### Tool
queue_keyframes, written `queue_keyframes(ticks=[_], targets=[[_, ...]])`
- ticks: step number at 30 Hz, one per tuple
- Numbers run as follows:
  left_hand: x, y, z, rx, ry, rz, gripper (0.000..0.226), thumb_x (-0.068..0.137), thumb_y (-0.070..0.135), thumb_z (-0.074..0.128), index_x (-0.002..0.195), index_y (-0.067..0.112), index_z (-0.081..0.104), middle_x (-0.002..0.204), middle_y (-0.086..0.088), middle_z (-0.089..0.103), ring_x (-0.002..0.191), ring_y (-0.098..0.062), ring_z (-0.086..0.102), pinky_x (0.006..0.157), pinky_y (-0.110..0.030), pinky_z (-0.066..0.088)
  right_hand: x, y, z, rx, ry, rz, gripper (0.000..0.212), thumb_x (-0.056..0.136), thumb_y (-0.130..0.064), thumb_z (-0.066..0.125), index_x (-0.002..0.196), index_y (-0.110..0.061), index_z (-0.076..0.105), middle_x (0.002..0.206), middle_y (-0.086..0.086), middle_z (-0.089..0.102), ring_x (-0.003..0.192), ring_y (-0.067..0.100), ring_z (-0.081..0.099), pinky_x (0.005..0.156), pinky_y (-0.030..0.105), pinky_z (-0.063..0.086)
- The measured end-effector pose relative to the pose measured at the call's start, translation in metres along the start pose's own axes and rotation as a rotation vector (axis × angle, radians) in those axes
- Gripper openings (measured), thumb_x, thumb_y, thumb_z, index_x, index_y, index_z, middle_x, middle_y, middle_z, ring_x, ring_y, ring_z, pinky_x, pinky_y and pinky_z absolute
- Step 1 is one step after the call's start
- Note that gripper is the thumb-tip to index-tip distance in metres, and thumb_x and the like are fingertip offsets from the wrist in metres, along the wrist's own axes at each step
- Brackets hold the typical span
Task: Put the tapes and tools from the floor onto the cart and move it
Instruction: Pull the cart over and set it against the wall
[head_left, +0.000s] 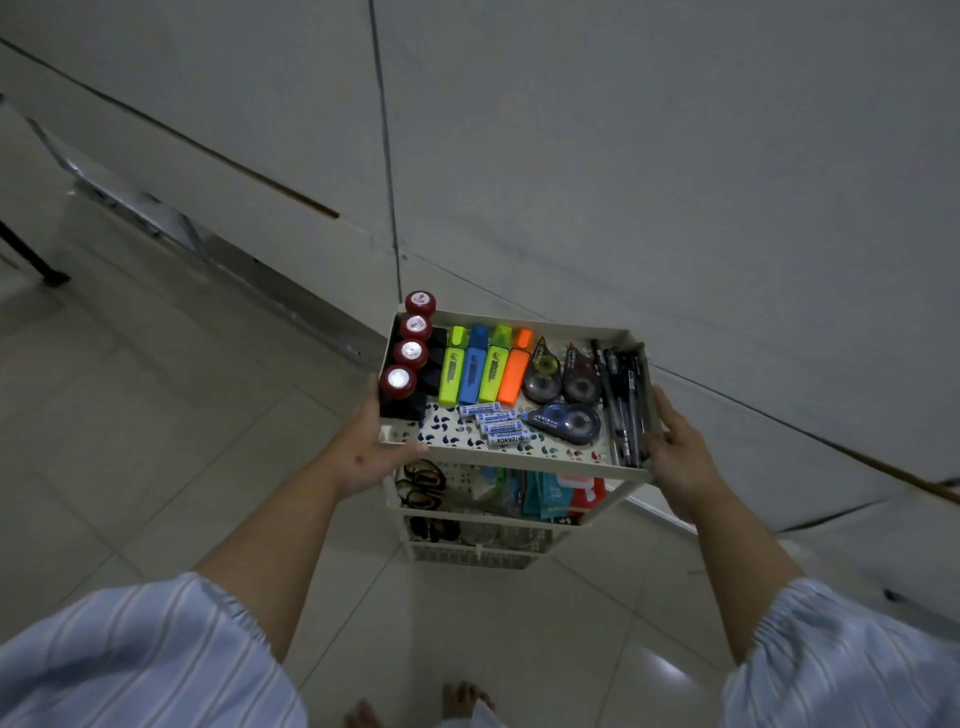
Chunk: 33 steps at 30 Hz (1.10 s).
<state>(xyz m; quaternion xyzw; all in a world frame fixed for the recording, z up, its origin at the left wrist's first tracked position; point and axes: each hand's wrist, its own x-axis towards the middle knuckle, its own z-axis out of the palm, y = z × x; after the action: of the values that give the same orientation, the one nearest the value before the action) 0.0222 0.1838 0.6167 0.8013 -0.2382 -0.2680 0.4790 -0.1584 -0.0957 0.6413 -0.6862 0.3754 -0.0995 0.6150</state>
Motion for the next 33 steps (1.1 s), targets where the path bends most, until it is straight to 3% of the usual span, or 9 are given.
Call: queue_keyframes(ticks=[6, 12, 16, 20, 27, 31, 33], targets=[[0.027, 0.018, 0.01, 0.093, -0.084, 0.037, 0.099, 0.064, 0.04, 0.073, 0.141, 0.034, 0.011, 0.149, -0.001, 0.028, 0.137, -0.02, 0.025, 0.114, -0.05, 0.026, 0.002, 0.009, -0.021, 0.07, 0.074, 0.046, 0.054, 0.094, -0.005, 0.039, 0.141, -0.029, 0.026, 0.136, 0.018, 0.046, 0.109, 0.035, 0.053, 0.075, 0.037, 0.051], [0.054, 0.034, 0.018, 0.238, -0.131, 0.021, 0.106, 0.062, 0.046, 0.07, 0.144, 0.032, 0.005, 0.153, -0.006, 0.02, 0.141, -0.024, 0.019, 0.116, -0.05, 0.021, -0.006, 0.015, -0.032, 0.139, 0.144, 0.039, 0.055, 0.094, -0.012, 0.046, 0.142, -0.028, 0.024, 0.14, 0.016, 0.044, 0.118, 0.036, 0.051, 0.097, 0.054, 0.045], [0.065, 0.041, 0.025, 0.241, -0.109, 0.014, 0.096, 0.077, 0.021, 0.071, 0.146, 0.024, 0.005, 0.153, -0.008, 0.017, 0.142, -0.024, 0.015, 0.115, -0.041, 0.018, -0.012, 0.011, -0.03, 0.21, 0.159, 0.01, 0.056, 0.093, -0.013, 0.049, 0.142, -0.026, 0.024, 0.138, 0.008, 0.042, 0.121, 0.033, 0.047, 0.102, 0.054, 0.04], [0.071, 0.033, 0.017, 0.09, -0.107, -0.02, 0.098, 0.068, 0.024, 0.076, 0.143, 0.037, 0.014, 0.151, -0.003, 0.026, 0.139, -0.024, 0.026, 0.111, -0.052, 0.03, -0.009, 0.008, -0.025, 0.199, 0.16, -0.008, 0.052, 0.093, -0.013, 0.047, 0.139, -0.029, 0.03, 0.13, 0.005, 0.048, 0.118, 0.031, 0.05, 0.101, 0.053, 0.042], [0.091, 0.034, 0.016, -0.024, -0.129, 0.014, 0.089, 0.075, 0.006, 0.071, 0.141, 0.037, 0.019, 0.148, 0.004, 0.029, 0.137, -0.019, 0.026, 0.11, -0.05, 0.033, 0.003, 0.009, -0.019, 0.198, 0.207, 0.008, 0.048, 0.095, -0.019, 0.044, 0.138, -0.036, 0.029, 0.142, 0.002, 0.041, 0.124, 0.029, 0.046, 0.101, 0.057, 0.041], [0.111, 0.041, 0.011, -0.022, -0.167, 0.034, 0.088, 0.074, 0.006, 0.072, 0.137, 0.04, 0.023, 0.145, 0.004, 0.033, 0.136, -0.017, 0.028, 0.11, -0.051, 0.033, 0.004, -0.001, -0.014, 0.24, 0.23, 0.019, 0.05, 0.095, -0.018, 0.044, 0.137, -0.037, 0.026, 0.125, 0.0, 0.046, 0.119, 0.028, 0.048, 0.1, 0.052, 0.043], [0.123, 0.044, 0.007, 0.004, -0.181, 0.02, 0.09, 0.073, 0.005, 0.073, 0.14, 0.035, 0.021, 0.145, 0.002, 0.033, 0.133, -0.015, 0.025, 0.111, -0.051, 0.031, 0.006, -0.002, -0.008, 0.246, 0.247, 0.024, 0.048, 0.095, -0.019, 0.044, 0.135, -0.04, 0.027, 0.126, 0.0, 0.047, 0.119, 0.029, 0.049, 0.099, 0.055, 0.043]])
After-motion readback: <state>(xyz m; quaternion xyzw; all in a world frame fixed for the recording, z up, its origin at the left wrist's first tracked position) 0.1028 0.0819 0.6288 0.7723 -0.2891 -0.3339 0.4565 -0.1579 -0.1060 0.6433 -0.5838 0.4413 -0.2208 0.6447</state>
